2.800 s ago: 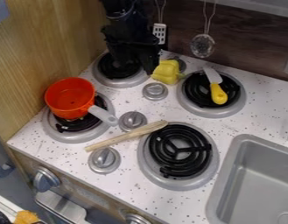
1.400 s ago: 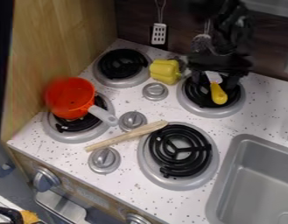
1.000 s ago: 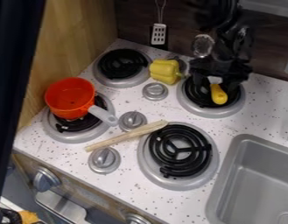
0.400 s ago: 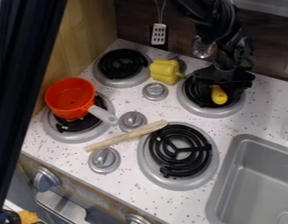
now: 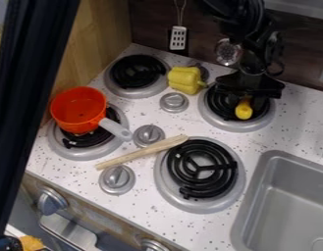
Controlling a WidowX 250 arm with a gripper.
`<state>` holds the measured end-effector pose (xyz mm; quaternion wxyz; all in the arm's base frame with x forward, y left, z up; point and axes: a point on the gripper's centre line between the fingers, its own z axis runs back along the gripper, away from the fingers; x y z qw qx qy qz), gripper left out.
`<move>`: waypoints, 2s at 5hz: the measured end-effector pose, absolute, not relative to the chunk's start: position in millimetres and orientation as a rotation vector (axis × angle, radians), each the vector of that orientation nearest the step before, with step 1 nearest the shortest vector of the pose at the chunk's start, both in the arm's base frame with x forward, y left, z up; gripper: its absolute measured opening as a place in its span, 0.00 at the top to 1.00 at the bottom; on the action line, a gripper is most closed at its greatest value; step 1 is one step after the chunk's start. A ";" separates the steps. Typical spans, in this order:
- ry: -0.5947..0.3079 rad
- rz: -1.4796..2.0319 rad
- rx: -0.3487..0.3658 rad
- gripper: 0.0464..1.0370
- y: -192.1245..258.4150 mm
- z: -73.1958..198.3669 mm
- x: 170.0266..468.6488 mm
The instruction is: Put the yellow-handled knife in the red pot
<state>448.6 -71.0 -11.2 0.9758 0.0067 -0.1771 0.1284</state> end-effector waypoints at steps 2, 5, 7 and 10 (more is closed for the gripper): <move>-0.282 0.308 0.048 0.61 -64.1 3.6 409.2; -0.224 0.418 0.123 0.61 -22.9 56.2 328.6; -0.271 0.372 0.181 0.61 59.0 72.1 306.2; -0.289 0.314 0.168 0.61 142.0 46.2 292.8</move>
